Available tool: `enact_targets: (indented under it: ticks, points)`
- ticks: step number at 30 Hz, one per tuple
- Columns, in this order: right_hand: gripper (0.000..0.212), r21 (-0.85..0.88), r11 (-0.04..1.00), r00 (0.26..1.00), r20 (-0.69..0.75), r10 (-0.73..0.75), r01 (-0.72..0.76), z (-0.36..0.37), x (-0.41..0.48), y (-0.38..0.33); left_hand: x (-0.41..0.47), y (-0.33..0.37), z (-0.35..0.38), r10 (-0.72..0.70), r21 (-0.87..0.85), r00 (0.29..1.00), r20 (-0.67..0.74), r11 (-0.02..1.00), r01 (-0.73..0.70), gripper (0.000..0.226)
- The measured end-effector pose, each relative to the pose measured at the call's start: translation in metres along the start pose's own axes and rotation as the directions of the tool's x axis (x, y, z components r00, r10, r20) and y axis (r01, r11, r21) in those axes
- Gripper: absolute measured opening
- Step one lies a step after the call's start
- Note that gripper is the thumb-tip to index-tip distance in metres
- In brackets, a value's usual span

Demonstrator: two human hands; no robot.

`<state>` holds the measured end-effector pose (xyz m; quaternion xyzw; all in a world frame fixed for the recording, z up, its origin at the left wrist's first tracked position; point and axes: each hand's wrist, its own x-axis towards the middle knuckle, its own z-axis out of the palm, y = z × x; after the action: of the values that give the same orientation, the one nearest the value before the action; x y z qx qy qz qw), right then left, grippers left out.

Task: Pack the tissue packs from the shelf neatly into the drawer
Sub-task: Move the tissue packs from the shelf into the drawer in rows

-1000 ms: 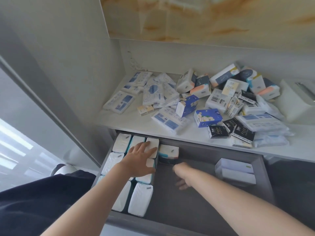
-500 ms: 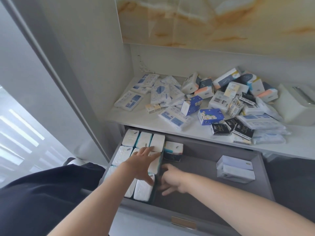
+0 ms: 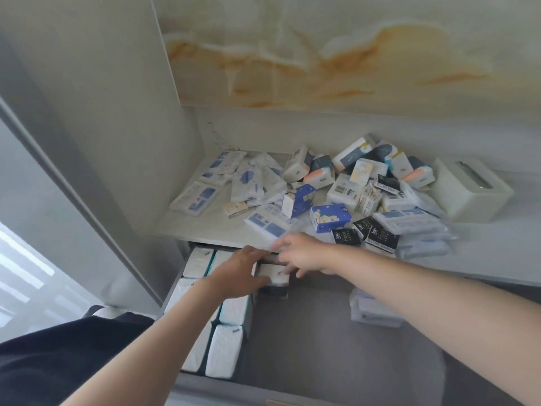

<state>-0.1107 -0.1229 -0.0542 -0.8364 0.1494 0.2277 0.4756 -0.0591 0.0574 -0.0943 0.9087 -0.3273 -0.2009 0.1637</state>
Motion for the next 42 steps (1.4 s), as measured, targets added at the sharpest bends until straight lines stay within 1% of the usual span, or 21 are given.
enact_targets:
  ticks: [3,5,6,8,11,13,15,17,19,21,23,25,26,28,30,32,34,36,39,41,42]
  points:
    - [0.04,-0.023,0.997,0.98,-0.179,-0.083,0.08,-0.057,0.007,-0.009,0.03,0.038,-0.023,0.03,-0.138,0.992,-0.125,0.989,-0.047,0.054]
    - [0.039,-0.065,0.99,0.937,-0.318,-0.142,0.128,-0.093,0.013,-0.008,0.055,0.062,-0.037,0.059,-0.156,0.982,-0.177,0.984,-0.087,0.05]
    - [0.039,-0.131,0.981,0.908,-0.379,-0.18,0.14,-0.111,0.016,-0.005,0.069,0.072,-0.042,0.075,-0.16,0.977,-0.199,0.981,-0.108,0.049]
    - [0.04,-0.285,0.953,0.854,-0.466,-0.233,0.104,-0.144,0.022,0.006,0.099,0.093,-0.05,0.099,-0.167,0.967,-0.235,0.976,-0.141,0.046]
    - [0.044,-0.451,0.893,0.78,-0.564,-0.273,-0.013,-0.187,0.034,0.03,0.143,0.114,-0.051,0.1,-0.171,0.964,-0.248,0.975,-0.145,0.046]
    - [0.049,-0.577,0.811,0.726,-0.598,-0.338,-0.098,-0.211,0.045,0.042,0.171,0.125,-0.05,0.115,-0.117,0.954,-0.278,0.981,-0.153,0.048]
    - [0.052,-0.652,0.741,0.66,-0.63,-0.41,-0.161,-0.233,0.054,0.047,0.197,0.133,-0.051,0.143,-0.016,0.935,-0.325,0.988,-0.157,0.049]
    - [0.055,-0.668,0.719,0.593,-0.663,-0.457,-0.192,-0.253,0.064,0.05,0.223,0.14,-0.053,0.151,0.072,0.921,-0.36,0.988,-0.134,0.052]
    - [0.063,-0.692,0.694,0.555,-0.662,-0.503,-0.196,-0.264,0.077,0.052,0.244,0.143,-0.058,0.143,0.128,0.919,-0.367,0.986,-0.102,0.057]
    - [0.075,-0.728,0.654,0.558,-0.636,-0.534,-0.204,-0.27,0.091,0.056,0.262,0.144,-0.061,0.141,0.188,0.927,-0.347,0.979,-0.078,0.065]
    - [0.086,-0.76,0.603,0.595,-0.607,-0.527,-0.242,-0.272,0.104,0.059,0.277,0.141,-0.061,0.128,0.254,0.949,-0.289,0.966,-0.053,0.07]
    - [0.09,-0.782,0.556,0.638,-0.585,-0.501,-0.281,-0.274,0.115,0.06,0.288,0.137,-0.055,0.096,0.28,0.978,-0.187,0.959,-0.04,0.068]
    - [0.091,-0.788,0.541,0.653,-0.579,-0.488,-0.293,-0.277,0.12,0.059,0.292,0.134,-0.05,0.085,0.29,0.984,-0.159,0.956,-0.036,0.064]
    - [0.09,-0.788,0.527,0.663,-0.582,-0.471,-0.317,-0.285,0.126,0.056,0.297,0.131,-0.043,0.08,0.314,0.982,-0.17,0.949,-0.023,0.061]
    - [0.078,-0.781,0.538,0.652,-0.592,-0.474,-0.318,-0.292,0.131,0.055,0.301,0.13,-0.04,0.095,0.307,0.972,-0.213,0.951,-0.026,0.064]
    - [0.065,-0.781,0.552,0.614,-0.596,-0.517,-0.292,-0.295,0.134,0.057,0.303,0.131,-0.042,0.112,0.249,0.958,-0.263,0.967,-0.045,0.072]
    - [0.06,-0.797,0.567,0.556,-0.574,-0.601,-0.209,-0.297,0.135,0.057,0.305,0.133,-0.048,0.121,0.126,0.925,-0.361,0.989,-0.08,0.078]
    - [0.055,-0.806,0.585,0.458,-0.553,-0.695,-0.086,-0.299,0.132,0.053,0.304,0.136,-0.056,0.173,0.028,0.84,-0.515,0.982,-0.185,0.078]
    - [0.046,-0.746,0.655,0.341,-0.589,-0.733,0.118,-0.297,0.122,0.04,0.298,0.143,-0.071,0.245,0.019,0.725,-0.644,0.952,-0.305,0.083]
    - [0.048,-0.61,0.748,0.337,-0.668,-0.664,0.264,-0.291,0.11,0.029,0.29,0.145,-0.085,0.237,0.033,0.7,-0.674,0.956,-0.292,0.083]
    - [0.05,-0.513,0.796,0.365,-0.708,-0.604,0.322,-0.287,0.103,0.023,0.286,0.144,-0.091,0.212,0.022,0.699,-0.683,0.962,-0.27,0.08]
